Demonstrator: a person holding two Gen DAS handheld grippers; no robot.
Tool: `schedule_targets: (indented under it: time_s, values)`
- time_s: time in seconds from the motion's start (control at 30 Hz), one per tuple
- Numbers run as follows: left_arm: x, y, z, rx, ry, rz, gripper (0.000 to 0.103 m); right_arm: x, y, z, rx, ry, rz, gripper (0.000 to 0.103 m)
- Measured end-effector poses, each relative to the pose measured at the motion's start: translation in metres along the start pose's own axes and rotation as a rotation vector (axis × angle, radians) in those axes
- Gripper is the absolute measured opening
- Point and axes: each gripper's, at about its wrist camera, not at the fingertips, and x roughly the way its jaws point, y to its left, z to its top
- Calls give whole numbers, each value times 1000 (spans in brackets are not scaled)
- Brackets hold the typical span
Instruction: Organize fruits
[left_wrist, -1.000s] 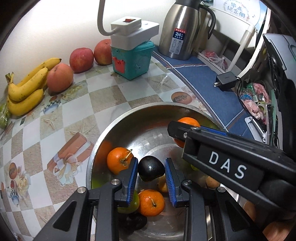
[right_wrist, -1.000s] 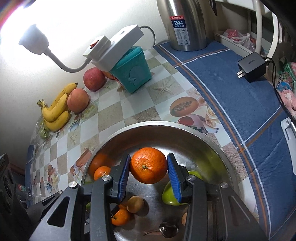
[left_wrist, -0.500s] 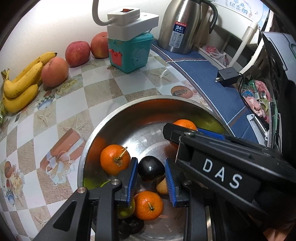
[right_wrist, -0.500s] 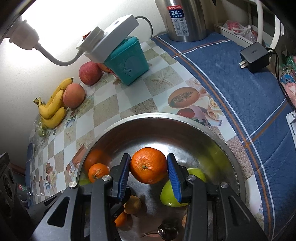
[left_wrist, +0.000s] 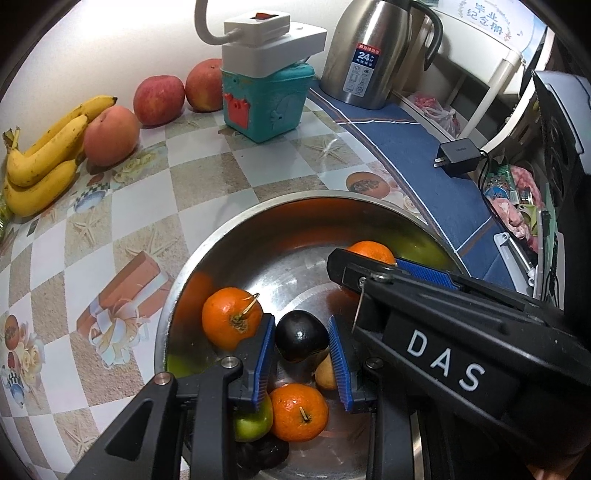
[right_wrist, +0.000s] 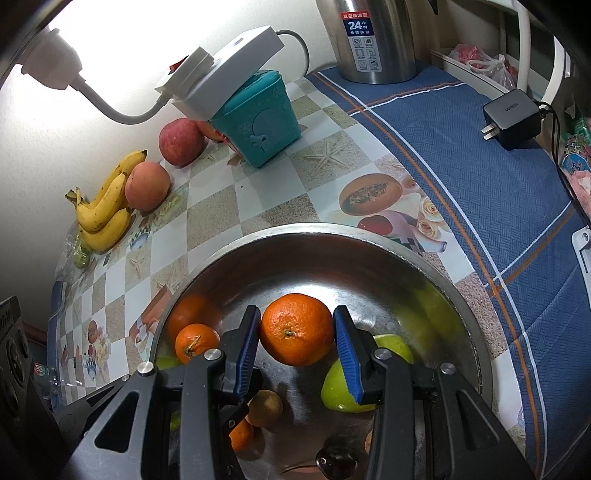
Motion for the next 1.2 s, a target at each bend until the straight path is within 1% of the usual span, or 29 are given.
schedule_targets:
  time_s: [0.07, 0.1, 0.2, 0.4, 0.57, 0.67, 0.87, 0.97, 1.0, 1.03, 1.07, 1.1, 1.17, 1.2]
  values:
    - [1, 0, 0, 1, 1, 1, 34, 0, 0, 0, 0, 0, -1, 43]
    - [1, 0, 0, -2, 2, -4, 37, 0, 0, 0, -1, 1, -2, 43]
    - [1, -1, 1, -11, 5, -16, 41, 0, 0, 0, 1, 0, -1, 43]
    - [-5, -2, 2, -7, -9, -12, 41, -2, -3, 1, 15, -4, 6, 43]
    - [-18, 1, 8, -12, -39, -16, 41, -18, 0, 4, 13, -48, 11, 43]
    - [-24, 5, 11, -20, -43, 7, 41, -24, 3, 5, 12, -62, 11, 43]
    - [-35, 30, 14, -87, -37, 40, 41, -31, 7, 4, -3, -66, -6, 43]
    - [-41, 50, 14, -163, -38, 48, 41, -31, 9, 2, -6, -67, -19, 44]
    - [-42, 55, 14, -179, -38, 56, 42, -31, 10, 1, -9, -65, -25, 45]
    - [-43, 59, 13, -194, -38, 68, 43, -31, 10, 0, -11, -63, -28, 51]
    - [-44, 65, 13, -213, -35, 93, 55, -31, 11, -2, -17, -60, -33, 59]
    - [-45, 68, 12, -223, -34, 110, 68, -30, 13, -3, -21, -59, -36, 63]
    - [-46, 74, 10, -233, -30, 134, 70, -29, 14, -4, -24, -59, -44, 71]
    - [-46, 77, 9, -238, -28, 144, 70, -29, 15, -5, -25, -57, -49, 72]
